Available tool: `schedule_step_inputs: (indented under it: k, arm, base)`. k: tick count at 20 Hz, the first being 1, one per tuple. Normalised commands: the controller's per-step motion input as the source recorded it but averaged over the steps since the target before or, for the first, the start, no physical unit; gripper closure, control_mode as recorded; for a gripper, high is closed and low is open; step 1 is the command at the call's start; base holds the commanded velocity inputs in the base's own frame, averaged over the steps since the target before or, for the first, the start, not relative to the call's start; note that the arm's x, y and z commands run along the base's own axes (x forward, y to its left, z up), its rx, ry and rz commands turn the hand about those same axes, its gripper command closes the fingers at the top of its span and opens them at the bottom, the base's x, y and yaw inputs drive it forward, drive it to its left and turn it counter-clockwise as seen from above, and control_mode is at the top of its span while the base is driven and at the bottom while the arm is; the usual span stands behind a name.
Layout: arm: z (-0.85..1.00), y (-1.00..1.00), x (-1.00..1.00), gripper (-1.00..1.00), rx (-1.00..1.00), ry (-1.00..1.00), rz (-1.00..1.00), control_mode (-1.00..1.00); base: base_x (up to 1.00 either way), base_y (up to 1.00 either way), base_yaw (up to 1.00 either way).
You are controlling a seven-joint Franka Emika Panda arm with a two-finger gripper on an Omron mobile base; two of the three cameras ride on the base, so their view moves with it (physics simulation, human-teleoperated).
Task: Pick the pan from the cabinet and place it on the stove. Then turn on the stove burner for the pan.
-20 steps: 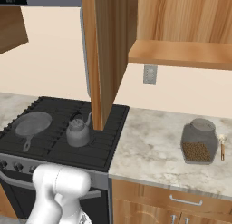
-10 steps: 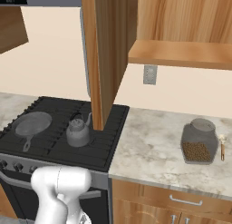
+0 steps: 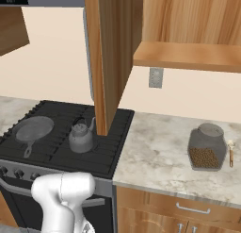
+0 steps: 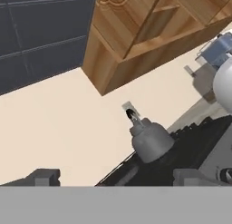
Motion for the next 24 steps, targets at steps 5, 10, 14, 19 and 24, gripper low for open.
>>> schedule_step_inputs:
  k: [5, 10, 14, 19, 24]
  arm:
    - [-0.4, 0.32, 0.0, -1.0, -0.19, 0.0, 0.08, -1.0]
    - [-0.39, 0.23, 0.07, -1.0, -0.13, -0.02, 0.1, -1.0]
    - [-0.21, 0.15, 0.3, -1.0, -0.02, -0.09, 0.07, -1.0]
    - [-0.07, 0.27, 0.45, -1.0, 0.0, -0.01, 0.06, -1.0]
    - [-0.25, 0.28, 0.17, -1.0, 0.0, 0.0, 0.1, -1.0]
  base:
    - [0.0, 0.0, 0.0]
    - [0.0, 0.0, 0.0]
    - [0.0, 0.0, 0.0]
    - [0.0, 0.0, 0.0]
    - [0.0, 0.0, 0.0]
